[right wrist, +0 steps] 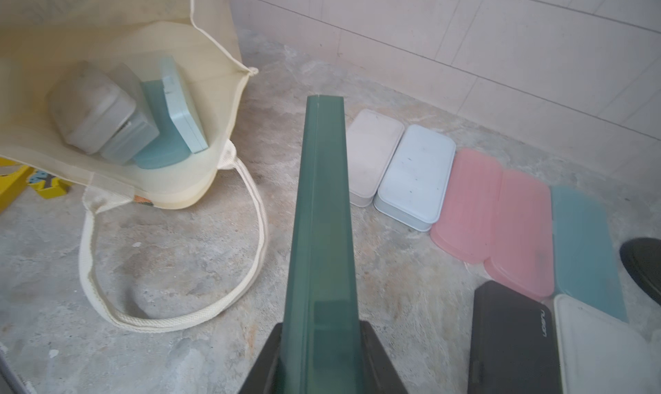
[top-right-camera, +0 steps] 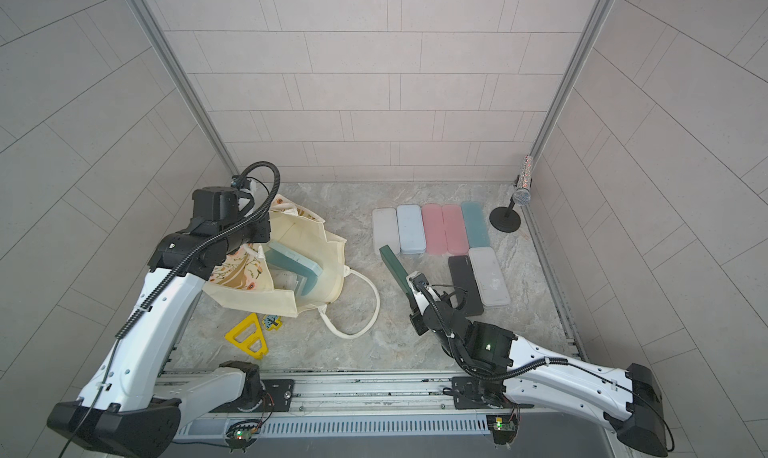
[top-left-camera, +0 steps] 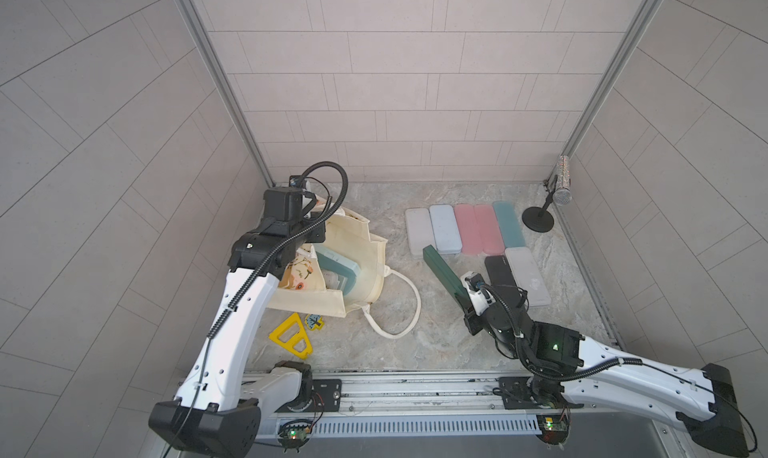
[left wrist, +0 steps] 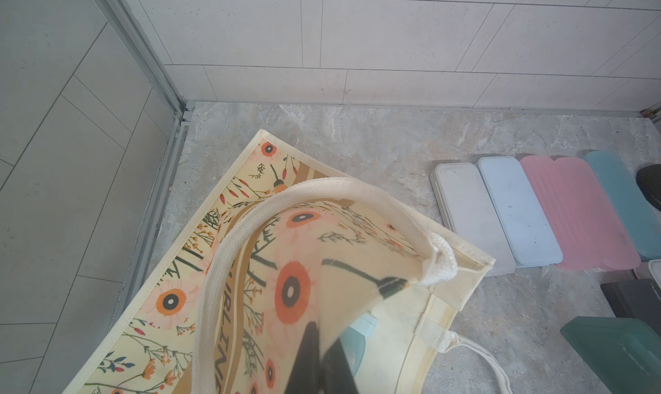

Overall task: Take out the pencil case from the canvas bag
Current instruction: Pick up the pencil case from the canvas bag, then place the pencil case at the center of the board.

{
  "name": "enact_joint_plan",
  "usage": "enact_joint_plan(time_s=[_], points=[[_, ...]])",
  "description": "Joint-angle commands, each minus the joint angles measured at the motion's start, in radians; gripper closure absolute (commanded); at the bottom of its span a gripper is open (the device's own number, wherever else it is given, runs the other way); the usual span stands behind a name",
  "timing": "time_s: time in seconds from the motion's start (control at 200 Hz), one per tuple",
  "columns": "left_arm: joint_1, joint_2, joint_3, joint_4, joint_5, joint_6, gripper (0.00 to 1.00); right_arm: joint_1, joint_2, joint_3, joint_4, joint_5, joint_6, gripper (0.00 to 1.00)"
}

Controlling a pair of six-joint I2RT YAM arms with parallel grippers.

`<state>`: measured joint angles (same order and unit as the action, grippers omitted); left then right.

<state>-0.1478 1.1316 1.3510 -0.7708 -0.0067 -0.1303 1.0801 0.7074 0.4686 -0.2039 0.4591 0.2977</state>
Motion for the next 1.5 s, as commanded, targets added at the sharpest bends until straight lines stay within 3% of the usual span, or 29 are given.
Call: enact_joint_plan(time_s=[0.0,0.28,0.465,0.695,1.096,1.301,1.496], points=[[0.006,-0.023,0.03,0.099,-0.02,0.005,1.0,-0.026,0.012,-0.006,-0.013,0.062,0.116,0.83],[0.006,-0.028,0.028,0.086,0.022,-0.009,1.0,-0.284,-0.03,-0.11,0.006,-0.154,0.446,0.82],[0.005,-0.048,0.018,0.066,0.035,-0.012,1.0,-0.434,-0.079,-0.269,0.153,-0.345,0.666,0.82],[0.005,-0.059,0.004,0.076,0.117,-0.025,1.0,-0.483,-0.16,-0.368,0.183,-0.34,0.759,0.75],[0.006,-0.056,-0.004,0.08,0.125,-0.026,1.0,-0.518,-0.21,-0.345,0.014,-0.285,0.724,0.44],[0.005,-0.07,-0.031,0.117,0.206,-0.031,1.0,-0.533,-0.196,-0.219,-0.129,-0.211,0.558,0.43],[0.005,-0.116,-0.121,0.168,0.303,-0.107,1.0,-0.533,-0.013,-0.062,-0.236,-0.213,0.435,0.42]])
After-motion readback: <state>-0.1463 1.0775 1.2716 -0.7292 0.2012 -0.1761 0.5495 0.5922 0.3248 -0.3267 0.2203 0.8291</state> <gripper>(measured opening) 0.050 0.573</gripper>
